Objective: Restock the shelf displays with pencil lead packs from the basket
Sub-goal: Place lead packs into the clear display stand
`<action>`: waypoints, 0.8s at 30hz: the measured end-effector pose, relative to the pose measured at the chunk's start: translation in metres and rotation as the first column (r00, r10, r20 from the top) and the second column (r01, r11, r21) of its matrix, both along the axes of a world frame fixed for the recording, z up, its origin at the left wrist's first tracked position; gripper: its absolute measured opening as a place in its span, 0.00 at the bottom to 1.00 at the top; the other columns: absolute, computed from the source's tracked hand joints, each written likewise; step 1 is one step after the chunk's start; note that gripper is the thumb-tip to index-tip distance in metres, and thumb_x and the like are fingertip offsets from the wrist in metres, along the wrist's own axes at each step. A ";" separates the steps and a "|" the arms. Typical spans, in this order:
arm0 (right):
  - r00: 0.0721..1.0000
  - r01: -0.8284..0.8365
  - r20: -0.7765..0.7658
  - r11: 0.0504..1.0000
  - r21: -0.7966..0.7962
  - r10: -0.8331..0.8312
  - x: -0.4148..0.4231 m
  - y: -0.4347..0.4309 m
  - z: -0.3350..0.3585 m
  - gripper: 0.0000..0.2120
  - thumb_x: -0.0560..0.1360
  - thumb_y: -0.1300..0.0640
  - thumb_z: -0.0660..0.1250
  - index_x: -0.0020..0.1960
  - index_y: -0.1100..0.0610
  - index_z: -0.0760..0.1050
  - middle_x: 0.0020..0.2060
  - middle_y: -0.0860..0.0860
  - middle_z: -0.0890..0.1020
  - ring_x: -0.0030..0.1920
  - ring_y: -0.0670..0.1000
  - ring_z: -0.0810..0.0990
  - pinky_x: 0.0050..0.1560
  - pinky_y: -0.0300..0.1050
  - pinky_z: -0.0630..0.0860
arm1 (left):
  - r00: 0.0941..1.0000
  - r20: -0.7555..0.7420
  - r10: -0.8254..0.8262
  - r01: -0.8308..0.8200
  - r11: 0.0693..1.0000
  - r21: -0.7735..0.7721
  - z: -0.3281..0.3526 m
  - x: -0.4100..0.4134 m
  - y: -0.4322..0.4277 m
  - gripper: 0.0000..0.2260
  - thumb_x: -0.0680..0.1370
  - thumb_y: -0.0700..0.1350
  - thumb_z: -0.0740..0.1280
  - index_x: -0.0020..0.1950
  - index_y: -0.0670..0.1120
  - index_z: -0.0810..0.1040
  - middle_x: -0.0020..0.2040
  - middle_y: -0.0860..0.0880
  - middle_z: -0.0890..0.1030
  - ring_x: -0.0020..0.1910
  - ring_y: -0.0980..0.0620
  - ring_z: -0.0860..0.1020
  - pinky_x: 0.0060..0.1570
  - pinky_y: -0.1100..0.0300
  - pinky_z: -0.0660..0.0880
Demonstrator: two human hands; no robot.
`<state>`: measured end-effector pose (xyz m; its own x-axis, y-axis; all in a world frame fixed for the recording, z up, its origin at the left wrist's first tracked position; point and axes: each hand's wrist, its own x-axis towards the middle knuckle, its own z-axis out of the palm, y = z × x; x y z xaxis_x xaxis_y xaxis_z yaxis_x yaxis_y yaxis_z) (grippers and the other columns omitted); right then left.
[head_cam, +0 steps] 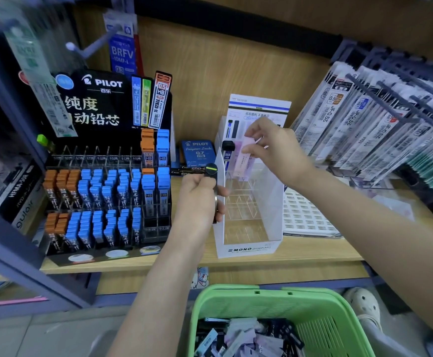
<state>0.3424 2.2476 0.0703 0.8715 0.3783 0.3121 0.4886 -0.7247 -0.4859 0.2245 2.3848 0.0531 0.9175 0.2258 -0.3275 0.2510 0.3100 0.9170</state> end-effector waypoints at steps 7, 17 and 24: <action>1.000 0.014 -0.010 0.999 0.031 -0.014 -0.003 0.000 -0.005 0.09 0.74 0.60 0.70 0.48 0.55 0.69 0.38 0.42 0.74 0.41 0.50 0.79 0.45 0.44 0.78 | 1.000 0.013 -0.004 0.004 1.000 -0.024 0.000 0.000 -0.001 0.07 0.82 0.38 0.54 0.46 0.47 0.68 0.34 0.48 0.77 0.25 0.54 0.69 0.22 0.64 0.67; 0.993 -0.050 0.095 0.987 -0.151 0.065 -0.001 -0.002 -0.012 0.08 0.71 0.59 0.73 0.47 0.56 0.75 0.44 0.46 0.72 0.42 0.48 0.74 0.45 0.52 0.75 | 1.000 0.011 -0.017 0.017 1.000 0.005 -0.001 0.000 -0.001 0.06 0.82 0.39 0.55 0.48 0.47 0.69 0.35 0.48 0.78 0.25 0.54 0.70 0.23 0.65 0.69; 0.980 0.034 0.199 0.963 -0.266 0.020 -0.001 0.009 -0.013 0.13 0.75 0.58 0.68 0.57 0.58 0.73 0.51 0.51 0.74 0.43 0.46 0.71 0.40 0.41 0.65 | 0.999 0.021 -0.030 0.029 0.999 0.012 -0.002 0.000 -0.001 0.06 0.81 0.39 0.58 0.48 0.47 0.72 0.36 0.49 0.78 0.26 0.55 0.72 0.23 0.65 0.69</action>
<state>0.3418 2.2568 0.0577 0.8052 0.4657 0.3673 0.5498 -0.8183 -0.1677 0.2250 2.3840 0.0511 0.9304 0.2024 -0.3056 0.2405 0.2919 0.9257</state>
